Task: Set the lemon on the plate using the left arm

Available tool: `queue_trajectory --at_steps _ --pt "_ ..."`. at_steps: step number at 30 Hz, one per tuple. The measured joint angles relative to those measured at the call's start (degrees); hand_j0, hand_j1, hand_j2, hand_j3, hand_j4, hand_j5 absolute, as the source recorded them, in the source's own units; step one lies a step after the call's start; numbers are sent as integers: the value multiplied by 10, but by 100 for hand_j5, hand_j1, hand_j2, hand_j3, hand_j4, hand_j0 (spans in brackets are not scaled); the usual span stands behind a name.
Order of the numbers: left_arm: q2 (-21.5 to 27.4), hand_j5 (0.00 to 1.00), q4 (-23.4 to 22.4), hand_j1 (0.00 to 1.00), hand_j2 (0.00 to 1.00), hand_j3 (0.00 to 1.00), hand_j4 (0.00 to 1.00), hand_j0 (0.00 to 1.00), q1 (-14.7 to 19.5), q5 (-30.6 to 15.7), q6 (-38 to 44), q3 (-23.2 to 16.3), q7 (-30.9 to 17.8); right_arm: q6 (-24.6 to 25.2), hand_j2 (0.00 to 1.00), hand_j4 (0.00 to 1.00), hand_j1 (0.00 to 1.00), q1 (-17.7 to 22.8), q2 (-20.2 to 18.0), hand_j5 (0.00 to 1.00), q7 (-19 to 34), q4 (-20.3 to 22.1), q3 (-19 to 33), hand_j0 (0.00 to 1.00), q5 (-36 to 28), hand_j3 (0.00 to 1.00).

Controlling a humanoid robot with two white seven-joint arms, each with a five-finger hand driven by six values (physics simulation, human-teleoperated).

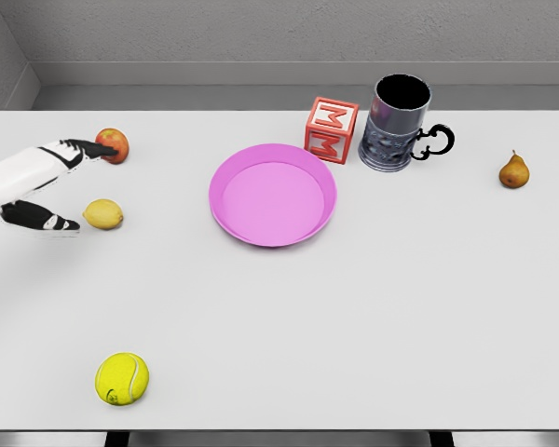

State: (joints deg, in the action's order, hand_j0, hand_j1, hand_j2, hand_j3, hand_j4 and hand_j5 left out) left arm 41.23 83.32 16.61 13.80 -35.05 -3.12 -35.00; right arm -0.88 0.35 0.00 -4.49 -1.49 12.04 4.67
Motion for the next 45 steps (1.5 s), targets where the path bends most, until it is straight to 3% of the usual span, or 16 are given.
queue_trajectory --at_steps 3,4,6,12,19,25,35,36,42,45 --pt "7 100 -11 100 100 100 100 100 20 32 -1 -53 0 0 100 100 100 0 0 100 0 0 0 100 0 100" --pt "9 100 -14 100 100 100 100 100 48 49 -3 -72 -1 0 100 100 100 0 0 100 0 0 0 100 0 100" --pt "13 100 -18 100 100 100 100 100 66 72 -1 -109 0 0 100 100 100 0 0 100 0 0 0 100 0 100" --pt "35 100 -35 100 100 100 100 100 64 99 -1 -151 0 0 100 100 100 0 0 100 0 0 0 100 0 100" --pt "49 100 -72 100 100 100 100 100 80 104 0 -160 0 0 100 100 100 0 0 100 0 0 0 100 0 100" --pt "10 100 -87 100 100 100 100 100 100 115 31 -161 0 0 100 100 100 0 0 100 0 0 0 100 0 100" --pt "-15 100 -129 100 100 100 100 100 102 144 44 -159 0 0 100 100 100 0 0 100 0 0 0 100 0 100" --pt "-16 93 -132 93 93 93 93 93 108 149 44 -159 0 0 100 100 100 0 0 100 0 0 0 100 0 100" --pt "-22 89 -137 89 89 89 89 89 113 166 41 -162 0 0 100 100 100 0 0 100 0 0 0 100 0 100" --pt "-22 75 -136 75 75 75 75 75 113 168 37 -163 0 0 100 100 100 0 0 100 0 0 0 100 0 100"
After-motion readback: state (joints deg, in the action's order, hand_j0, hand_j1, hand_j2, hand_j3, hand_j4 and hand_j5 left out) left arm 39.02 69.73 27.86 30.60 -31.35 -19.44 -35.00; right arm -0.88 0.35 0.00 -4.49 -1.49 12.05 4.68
